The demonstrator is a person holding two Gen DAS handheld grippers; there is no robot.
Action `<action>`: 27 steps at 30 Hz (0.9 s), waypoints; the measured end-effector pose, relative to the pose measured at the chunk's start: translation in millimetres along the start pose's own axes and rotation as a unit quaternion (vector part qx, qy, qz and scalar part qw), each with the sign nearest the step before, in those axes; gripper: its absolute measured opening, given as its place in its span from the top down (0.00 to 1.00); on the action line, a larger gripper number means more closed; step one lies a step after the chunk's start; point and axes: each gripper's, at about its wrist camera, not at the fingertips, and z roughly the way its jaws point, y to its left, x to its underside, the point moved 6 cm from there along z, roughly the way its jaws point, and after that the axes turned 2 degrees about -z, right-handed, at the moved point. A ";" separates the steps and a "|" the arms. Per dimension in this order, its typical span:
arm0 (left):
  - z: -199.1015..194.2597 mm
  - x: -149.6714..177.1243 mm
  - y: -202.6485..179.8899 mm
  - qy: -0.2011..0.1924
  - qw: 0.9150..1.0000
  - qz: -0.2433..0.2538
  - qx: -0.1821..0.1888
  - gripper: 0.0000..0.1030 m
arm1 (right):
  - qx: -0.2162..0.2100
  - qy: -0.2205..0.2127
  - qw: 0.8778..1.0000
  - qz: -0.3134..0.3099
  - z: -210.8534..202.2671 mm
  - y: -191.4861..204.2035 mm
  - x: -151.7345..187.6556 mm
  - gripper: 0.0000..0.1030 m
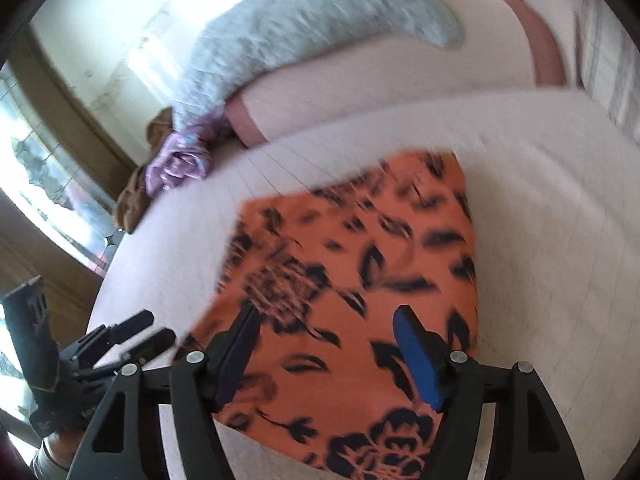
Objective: Fold small clothes
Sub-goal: 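Lay the folded bundle flat and open both grippers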
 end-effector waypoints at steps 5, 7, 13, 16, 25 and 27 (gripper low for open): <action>-8.9 1.2 -3.1 0.007 1.000 -0.001 -0.004 0.35 | 0.025 0.032 0.998 0.050 32.5 -30.6 -11.2 0.20; -15.7 1.8 -2.1 0.003 1.000 0.004 -0.006 0.34 | 0.026 0.042 0.995 0.082 43.8 -39.8 -8.6 0.20; -27.3 5.9 -5.5 -0.007 1.000 0.011 -0.016 0.28 | 0.029 -0.028 0.998 0.038 -11.8 -8.2 -1.9 0.20; -44.1 11.4 -7.6 -0.028 0.999 0.011 -0.042 0.16 | 0.046 -0.028 0.998 0.020 -34.5 2.6 15.6 0.18; -87.1 33.6 -24.3 -0.051 0.996 0.017 -0.075 0.10 | 0.158 0.000 0.986 -0.043 -87.3 26.9 103.6 0.00; -95.4 39.2 -29.2 -0.049 0.997 0.014 -0.065 0.10 | 0.175 0.002 0.983 -0.047 -94.6 27.9 119.1 0.00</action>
